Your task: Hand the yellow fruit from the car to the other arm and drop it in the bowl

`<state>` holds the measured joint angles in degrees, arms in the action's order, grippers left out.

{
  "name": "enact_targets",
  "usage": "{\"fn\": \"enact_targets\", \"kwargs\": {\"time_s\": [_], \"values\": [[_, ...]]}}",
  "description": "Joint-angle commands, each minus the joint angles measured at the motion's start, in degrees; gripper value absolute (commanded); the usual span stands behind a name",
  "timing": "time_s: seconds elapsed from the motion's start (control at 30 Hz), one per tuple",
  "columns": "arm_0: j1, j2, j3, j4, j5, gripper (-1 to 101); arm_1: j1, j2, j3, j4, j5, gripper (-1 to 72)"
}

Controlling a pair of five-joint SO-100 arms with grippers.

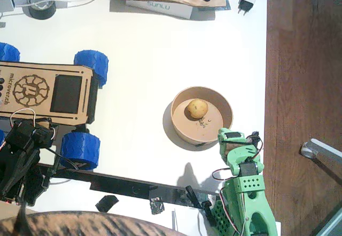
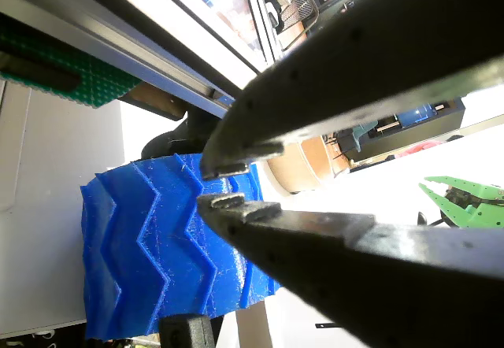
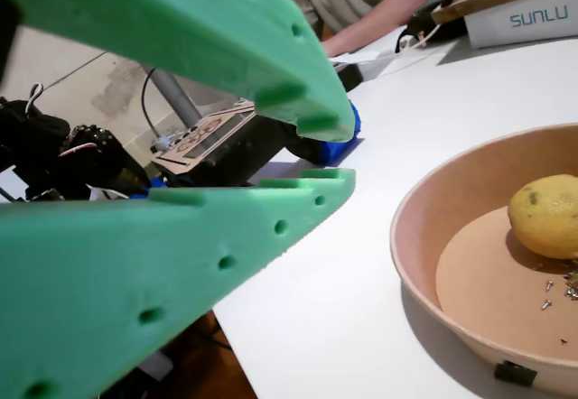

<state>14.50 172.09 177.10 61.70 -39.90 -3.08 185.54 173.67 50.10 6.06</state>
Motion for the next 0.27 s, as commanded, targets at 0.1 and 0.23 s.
{"fn": "enact_targets", "kwargs": {"time_s": [0.1, 0.23], "values": [[-0.18, 0.0, 0.0, 0.88, -0.09, 0, -1.76, 0.62, -0.26, 0.88, -1.23, 0.0], [-0.18, 0.0, 0.0, 0.88, -0.09, 0, -2.64, 0.62, -0.26, 1.41, -1.76, 0.0]]}}
